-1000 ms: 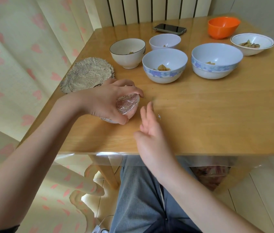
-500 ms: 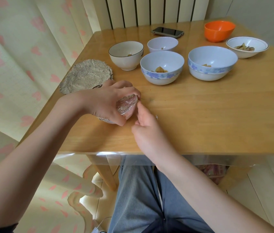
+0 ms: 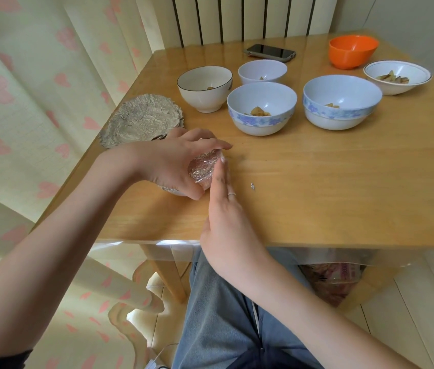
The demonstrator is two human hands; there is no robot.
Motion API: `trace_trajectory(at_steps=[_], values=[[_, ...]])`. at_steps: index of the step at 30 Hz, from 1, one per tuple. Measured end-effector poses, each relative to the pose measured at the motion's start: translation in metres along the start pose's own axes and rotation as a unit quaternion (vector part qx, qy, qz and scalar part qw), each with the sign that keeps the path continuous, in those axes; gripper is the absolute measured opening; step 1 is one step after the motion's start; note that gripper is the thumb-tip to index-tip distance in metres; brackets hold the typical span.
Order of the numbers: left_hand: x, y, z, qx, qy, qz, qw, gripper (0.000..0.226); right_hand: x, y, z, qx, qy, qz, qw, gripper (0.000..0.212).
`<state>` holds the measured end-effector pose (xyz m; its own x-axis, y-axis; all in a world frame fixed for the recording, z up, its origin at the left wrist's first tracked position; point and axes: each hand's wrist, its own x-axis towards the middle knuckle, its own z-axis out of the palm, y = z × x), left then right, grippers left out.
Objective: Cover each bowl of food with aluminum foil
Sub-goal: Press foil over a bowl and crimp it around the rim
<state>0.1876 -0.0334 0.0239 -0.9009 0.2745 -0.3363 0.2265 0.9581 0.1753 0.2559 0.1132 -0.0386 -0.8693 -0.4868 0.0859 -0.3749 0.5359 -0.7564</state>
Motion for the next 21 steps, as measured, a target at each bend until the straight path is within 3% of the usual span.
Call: trace_trajectory(at_steps=[9,11,13,15,17,19,21], values=[[-0.002,-0.010,-0.001,0.036,0.015,0.017,0.999,0.124,-0.002,0.009,-0.018,0.110,0.010,0.064,0.992,0.076],[-0.013,-0.019,-0.004,-0.025,0.062,0.040,0.997,0.115,0.001,0.013,-0.025,0.132,0.035,0.081,0.987,0.074],[-0.021,-0.030,0.001,-0.161,0.156,0.032,0.974,0.094,0.007,0.016,-0.032,0.209,0.050,0.110,0.970,0.070],[-0.023,-0.041,0.018,-0.316,0.293,-0.012,0.903,0.082,0.013,0.015,-0.036,0.317,0.059,0.144,0.936,0.063],[-0.021,-0.046,0.041,-0.470,0.364,-0.048,0.803,0.079,0.018,0.013,-0.034,0.397,0.065,0.166,0.900,0.055],[-0.019,-0.041,0.060,-0.606,0.358,-0.076,0.706,0.075,0.021,0.011,-0.031,0.440,0.065,0.190,0.875,0.049],[-0.018,-0.030,0.069,-0.704,0.312,-0.070,0.634,0.074,0.023,0.007,-0.028,0.517,0.054,0.207,0.829,0.039]])
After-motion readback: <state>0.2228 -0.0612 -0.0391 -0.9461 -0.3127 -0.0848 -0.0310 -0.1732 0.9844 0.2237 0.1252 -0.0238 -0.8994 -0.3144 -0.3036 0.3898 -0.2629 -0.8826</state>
